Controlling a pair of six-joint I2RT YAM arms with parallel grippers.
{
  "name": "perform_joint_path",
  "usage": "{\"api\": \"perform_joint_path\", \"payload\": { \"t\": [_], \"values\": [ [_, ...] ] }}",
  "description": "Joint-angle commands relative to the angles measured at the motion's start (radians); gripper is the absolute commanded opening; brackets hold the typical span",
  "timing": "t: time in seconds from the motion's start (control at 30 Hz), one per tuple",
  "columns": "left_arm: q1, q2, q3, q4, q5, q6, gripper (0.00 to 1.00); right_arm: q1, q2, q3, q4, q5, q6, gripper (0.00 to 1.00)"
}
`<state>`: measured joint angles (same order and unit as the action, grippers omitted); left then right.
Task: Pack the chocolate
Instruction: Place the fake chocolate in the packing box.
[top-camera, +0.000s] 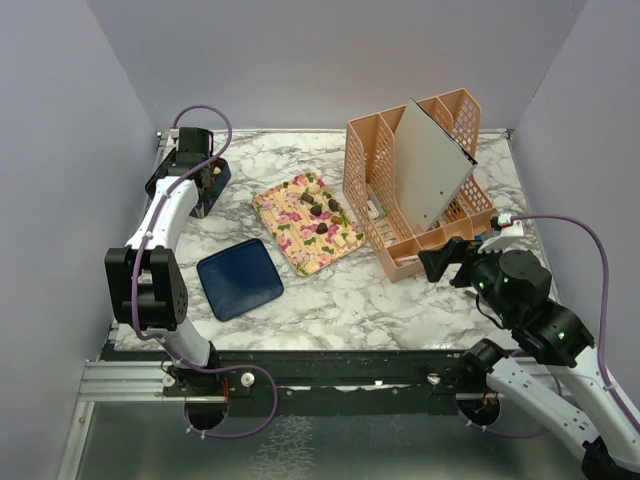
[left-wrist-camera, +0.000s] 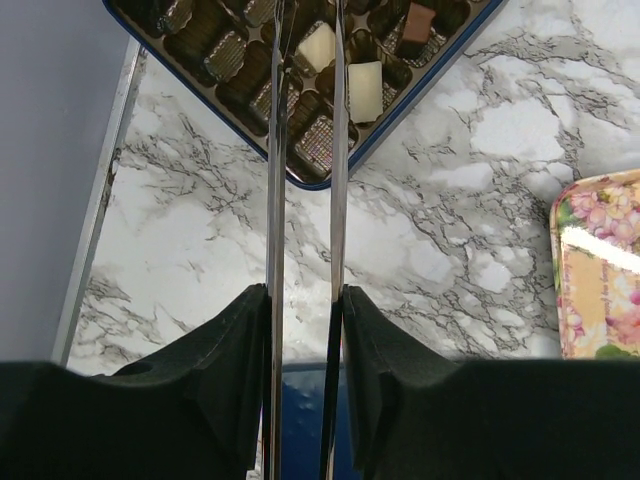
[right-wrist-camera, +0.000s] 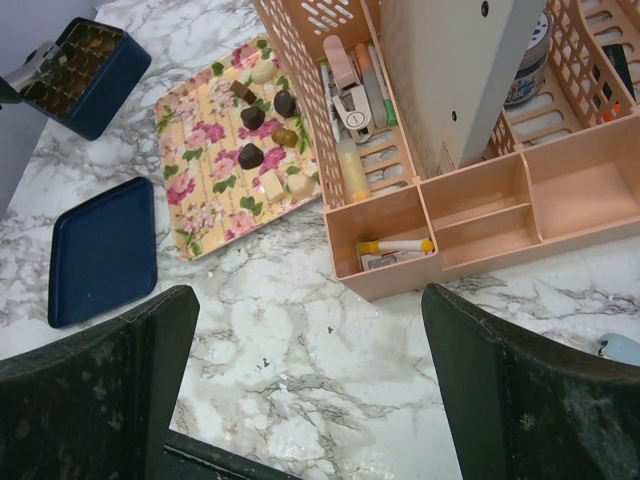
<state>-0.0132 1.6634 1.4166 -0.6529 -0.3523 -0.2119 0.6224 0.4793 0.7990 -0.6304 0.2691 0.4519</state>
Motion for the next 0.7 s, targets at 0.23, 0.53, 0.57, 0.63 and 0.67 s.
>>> {"api": "perform_joint_path", "payload": {
  "t": [0.23, 0.53, 0.57, 0.63, 0.67],
  "values": [
    [0.000, -0.131, -0.036, -0.011, 0.176, 0.008, 0.39, 0.002, -0.008, -0.009, 0.004, 0.008, -0.002, 0.99],
    [-0.192, -0.187, -0.069, 0.002, 0.138, 0.083, 0.39, 0.002, 0.008, -0.015, 0.013, 0.006, -0.008, 0.99],
    [-0.223, -0.194, -0.082, 0.015, 0.121, 0.096, 0.39, 0.002, 0.012, -0.014, 0.012, 0.005, -0.007, 0.99],
    [-0.268, -0.199, -0.106, 0.025, 0.102, 0.108, 0.39, 0.002, 0.013, -0.014, 0.013, 0.005, -0.007, 0.99],
    [-0.285, -0.201, -0.116, 0.027, 0.108, 0.109, 0.39, 0.002, 0.013, -0.014, 0.012, 0.007, -0.007, 0.99]
  ]
}}
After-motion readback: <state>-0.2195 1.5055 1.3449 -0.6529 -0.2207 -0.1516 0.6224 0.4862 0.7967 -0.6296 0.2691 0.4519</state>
